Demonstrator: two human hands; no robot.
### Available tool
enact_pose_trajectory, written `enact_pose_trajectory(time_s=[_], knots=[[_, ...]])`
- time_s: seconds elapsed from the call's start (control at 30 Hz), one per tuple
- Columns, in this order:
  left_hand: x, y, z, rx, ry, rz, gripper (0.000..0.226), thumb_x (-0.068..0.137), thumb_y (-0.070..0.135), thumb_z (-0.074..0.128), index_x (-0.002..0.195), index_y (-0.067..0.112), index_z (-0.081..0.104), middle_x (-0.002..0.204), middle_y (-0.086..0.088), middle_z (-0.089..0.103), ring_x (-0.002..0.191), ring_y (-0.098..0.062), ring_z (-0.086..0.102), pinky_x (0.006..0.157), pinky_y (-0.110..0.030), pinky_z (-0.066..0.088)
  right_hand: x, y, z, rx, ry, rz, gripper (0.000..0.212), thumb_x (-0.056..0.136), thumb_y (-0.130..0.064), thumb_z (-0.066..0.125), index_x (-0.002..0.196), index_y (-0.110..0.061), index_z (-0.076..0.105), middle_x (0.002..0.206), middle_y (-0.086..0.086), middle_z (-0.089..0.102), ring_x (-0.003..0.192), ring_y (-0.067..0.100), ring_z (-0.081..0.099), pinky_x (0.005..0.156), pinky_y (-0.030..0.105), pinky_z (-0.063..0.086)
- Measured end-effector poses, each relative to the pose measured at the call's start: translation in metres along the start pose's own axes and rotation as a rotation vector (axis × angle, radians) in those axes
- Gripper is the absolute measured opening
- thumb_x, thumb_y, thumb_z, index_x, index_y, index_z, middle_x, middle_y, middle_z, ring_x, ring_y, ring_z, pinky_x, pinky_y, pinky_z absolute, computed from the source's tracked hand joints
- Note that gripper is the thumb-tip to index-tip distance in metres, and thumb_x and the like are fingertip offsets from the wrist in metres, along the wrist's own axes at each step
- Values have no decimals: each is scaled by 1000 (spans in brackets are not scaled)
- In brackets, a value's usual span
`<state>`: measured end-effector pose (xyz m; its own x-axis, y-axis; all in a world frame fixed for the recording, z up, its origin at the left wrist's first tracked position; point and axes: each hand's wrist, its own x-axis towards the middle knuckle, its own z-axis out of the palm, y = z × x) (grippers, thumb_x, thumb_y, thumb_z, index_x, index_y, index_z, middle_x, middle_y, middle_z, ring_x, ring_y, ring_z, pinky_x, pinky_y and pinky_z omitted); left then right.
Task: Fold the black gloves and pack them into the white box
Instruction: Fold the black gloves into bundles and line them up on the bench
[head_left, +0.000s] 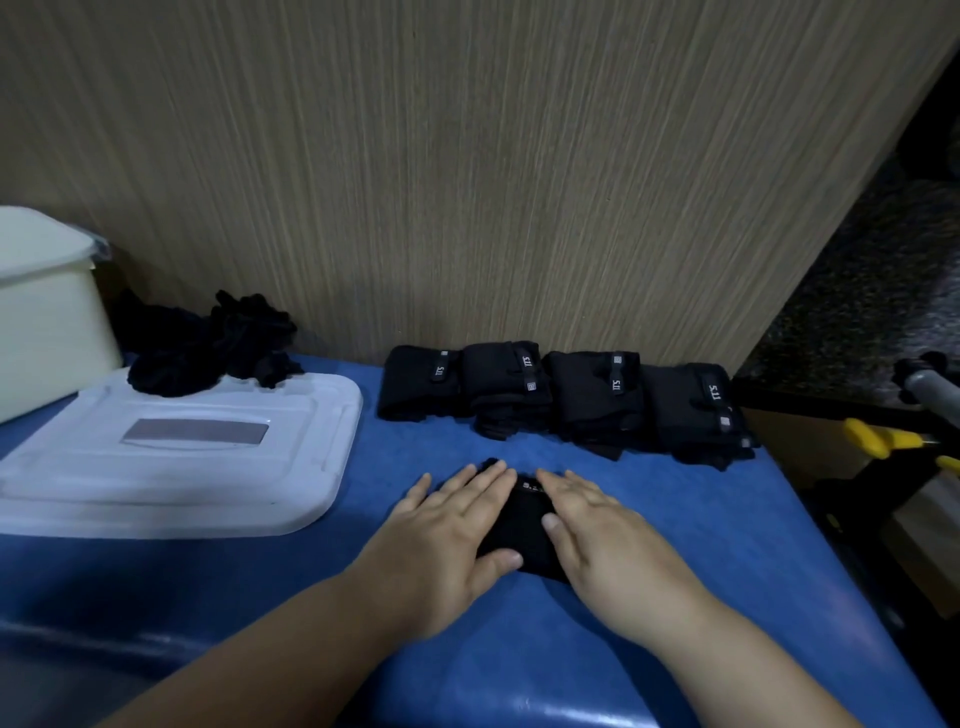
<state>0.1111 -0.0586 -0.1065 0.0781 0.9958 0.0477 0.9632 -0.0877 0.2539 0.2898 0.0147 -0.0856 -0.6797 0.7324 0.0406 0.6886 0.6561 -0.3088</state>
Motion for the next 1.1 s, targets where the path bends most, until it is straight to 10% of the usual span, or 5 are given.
enact_pose_trajectory(time_s=[0.3, 0.4, 0.53, 0.73, 1.1], knots=[[1, -23, -4, 22, 109, -207, 80, 87, 66, 9, 149, 20, 26, 157, 6, 24, 146, -20, 18, 117, -37, 17, -11, -10, -17, -86, 74, 110, 44, 92, -60, 40, 121, -33, 58, 111, -9, 59, 109, 12, 52, 91, 26, 43], [2, -26, -2, -6, 432, -221, 54, 84, 55, 31, 97, 14, 65, 93, -1, 65, 88, -26, 60, 75, -40, 52, -11, -12, -18, 22, 96, 185, 37, 85, -63, 52, 103, -33, 64, 94, -12, 64, 91, 6, 58, 78, 24, 48], [0, -13, -18, -162, 284, -330, 44, 92, 59, 38, 80, 21, 56, 71, 7, 51, 78, -14, 52, 68, -27, 39, -10, -16, -11, 128, 117, 241, 37, 81, -62, 59, 106, -36, 52, 99, -17, 56, 91, 4, 54, 76, 20, 45], [5, 0, -28, -411, 78, -457, 40, 88, 58, 51, 107, 23, 58, 100, 11, 60, 95, -8, 58, 85, -26, 49, -7, -22, 1, 301, 114, 266, 46, 81, -52, 65, 116, -40, 38, 111, -14, 55, 97, 6, 54, 77, 18, 41], [6, 0, -58, -1216, 271, -520, 38, 87, 20, 69, 110, 13, 40, 92, 4, 64, 82, -8, 64, 62, -12, 51, 11, -42, 10, 635, 291, 253, 38, 82, -40, 69, 107, -47, 41, 117, -17, 55, 105, 0, 56, 90, 25, 47]])
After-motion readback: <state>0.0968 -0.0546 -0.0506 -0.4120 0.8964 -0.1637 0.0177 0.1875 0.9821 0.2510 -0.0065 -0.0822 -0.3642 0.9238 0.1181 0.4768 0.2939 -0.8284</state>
